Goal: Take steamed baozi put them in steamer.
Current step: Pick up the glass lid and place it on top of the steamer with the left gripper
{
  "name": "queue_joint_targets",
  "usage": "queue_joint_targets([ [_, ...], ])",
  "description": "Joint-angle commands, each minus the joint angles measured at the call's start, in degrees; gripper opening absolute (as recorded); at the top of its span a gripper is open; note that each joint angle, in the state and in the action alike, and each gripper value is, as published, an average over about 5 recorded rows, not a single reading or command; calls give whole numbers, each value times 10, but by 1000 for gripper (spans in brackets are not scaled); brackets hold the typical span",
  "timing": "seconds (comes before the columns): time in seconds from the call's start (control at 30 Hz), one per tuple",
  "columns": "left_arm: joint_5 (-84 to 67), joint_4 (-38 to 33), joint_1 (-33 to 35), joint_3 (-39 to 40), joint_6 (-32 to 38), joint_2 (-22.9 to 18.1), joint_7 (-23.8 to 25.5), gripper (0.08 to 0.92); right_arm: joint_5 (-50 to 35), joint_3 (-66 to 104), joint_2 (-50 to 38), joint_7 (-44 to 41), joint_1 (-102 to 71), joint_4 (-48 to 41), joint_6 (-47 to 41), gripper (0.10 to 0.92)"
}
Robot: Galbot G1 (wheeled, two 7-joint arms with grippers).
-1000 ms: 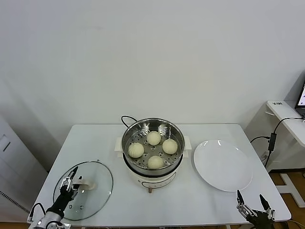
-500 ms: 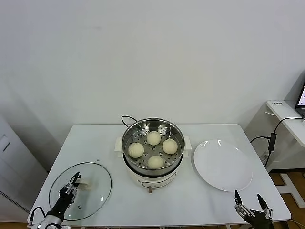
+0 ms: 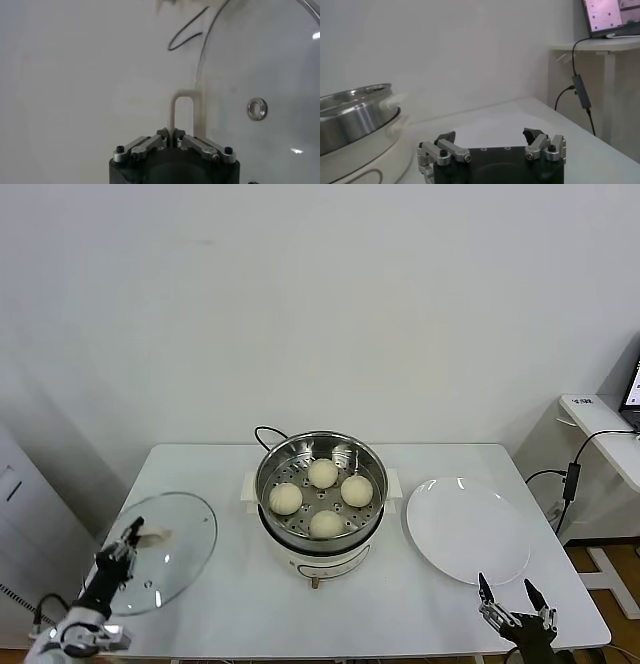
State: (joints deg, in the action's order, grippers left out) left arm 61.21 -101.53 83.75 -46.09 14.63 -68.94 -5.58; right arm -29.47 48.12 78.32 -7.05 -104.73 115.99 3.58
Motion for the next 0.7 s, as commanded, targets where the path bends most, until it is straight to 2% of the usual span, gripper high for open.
queue_joint_targets([
  [0.03,-151,-155,-30,63,-210,140,98,124,-7,-2,-47,-20,28,-16,-15,823],
  [0.2,-145,-222,-64,208,-360,171,110,124,-6,11,-57,-25,48,-35,-18,823],
  [0.37,-57,-262,-162,398,-514,157,132,124,-1,21,-47,-28,41,-35,-19,823],
  [0.53,-1,-223,-287,526,-573,118,152,124,4,38,-32,-36,26,-32,-15,823],
  [0.7,70,-178,-331,577,-584,51,176,124,2,69,-29,-41,19,-34,-16,823],
])
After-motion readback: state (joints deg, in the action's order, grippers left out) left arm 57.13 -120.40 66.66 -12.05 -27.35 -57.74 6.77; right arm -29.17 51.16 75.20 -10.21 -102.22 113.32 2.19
